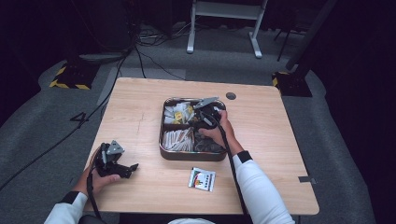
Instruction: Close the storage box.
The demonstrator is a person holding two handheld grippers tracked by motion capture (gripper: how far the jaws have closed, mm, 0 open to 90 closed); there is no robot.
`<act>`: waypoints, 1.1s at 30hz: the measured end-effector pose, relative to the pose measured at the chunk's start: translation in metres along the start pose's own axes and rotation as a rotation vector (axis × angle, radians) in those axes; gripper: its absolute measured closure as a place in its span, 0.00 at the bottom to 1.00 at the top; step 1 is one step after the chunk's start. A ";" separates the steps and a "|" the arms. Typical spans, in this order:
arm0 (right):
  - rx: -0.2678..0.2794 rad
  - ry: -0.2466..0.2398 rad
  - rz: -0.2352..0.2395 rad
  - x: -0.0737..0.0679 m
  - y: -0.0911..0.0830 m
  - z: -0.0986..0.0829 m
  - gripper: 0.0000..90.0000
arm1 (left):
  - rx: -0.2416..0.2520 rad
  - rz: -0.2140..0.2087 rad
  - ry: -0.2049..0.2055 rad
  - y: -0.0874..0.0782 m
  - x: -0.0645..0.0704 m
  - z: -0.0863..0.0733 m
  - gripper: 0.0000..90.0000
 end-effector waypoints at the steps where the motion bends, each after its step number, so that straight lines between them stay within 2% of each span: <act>1: -0.001 0.004 0.005 0.000 0.000 0.000 0.66 | 0.000 0.000 0.000 0.000 0.000 0.000 0.01; 12: -0.003 0.004 0.007 0.000 0.000 0.000 0.65 | 0.000 0.000 0.000 0.000 0.000 0.000 0.01; 19: 0.004 -0.002 0.015 -0.001 0.000 -0.001 0.60 | 0.000 0.000 0.000 0.000 0.000 0.000 0.00; 24: 0.015 -0.017 0.013 -0.004 -0.003 0.001 0.50 | 0.000 0.000 0.000 0.000 0.000 0.000 0.01; 28: 0.026 -0.019 0.005 -0.005 -0.006 0.001 0.38 | 0.000 0.000 0.000 0.000 0.000 0.000 0.01; 33: 0.025 -0.026 -0.005 -0.008 -0.010 -0.001 0.31 | 0.000 0.000 0.000 0.000 0.000 0.000 0.01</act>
Point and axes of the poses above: each handheld gripper's, and its own axes: y roughly forward along the jaws, z roughly out of its top, x roughly to its right, the point moved 4 cm from there along y, roughly forward along the jaws, and after that the axes turned 7 degrees about z, right-handed, at the moved point
